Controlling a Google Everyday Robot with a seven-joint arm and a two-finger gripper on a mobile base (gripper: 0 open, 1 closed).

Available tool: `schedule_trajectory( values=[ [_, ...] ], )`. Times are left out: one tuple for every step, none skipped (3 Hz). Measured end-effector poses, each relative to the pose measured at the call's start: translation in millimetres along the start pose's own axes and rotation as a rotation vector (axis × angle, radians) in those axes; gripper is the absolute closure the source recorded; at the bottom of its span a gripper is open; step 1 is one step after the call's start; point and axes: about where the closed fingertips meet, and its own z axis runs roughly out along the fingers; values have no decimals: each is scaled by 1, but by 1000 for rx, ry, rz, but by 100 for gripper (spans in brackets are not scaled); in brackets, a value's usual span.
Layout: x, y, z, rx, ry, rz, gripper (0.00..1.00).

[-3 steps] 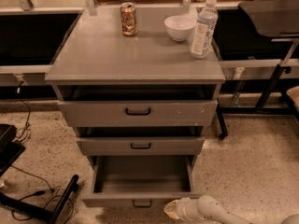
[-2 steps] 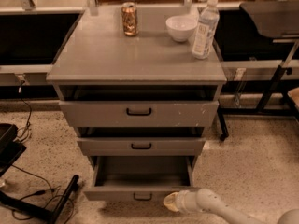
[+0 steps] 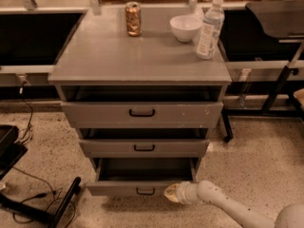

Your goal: Close bottom drawer

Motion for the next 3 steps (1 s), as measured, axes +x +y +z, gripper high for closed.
schedule_trajectory(
  values=[
    [-16,-15,2,19,-11,-10,100],
    [-26,-27,5,34,-18,-12,100],
    [-36,-38,9,47,-30,-4,100]
  ],
)
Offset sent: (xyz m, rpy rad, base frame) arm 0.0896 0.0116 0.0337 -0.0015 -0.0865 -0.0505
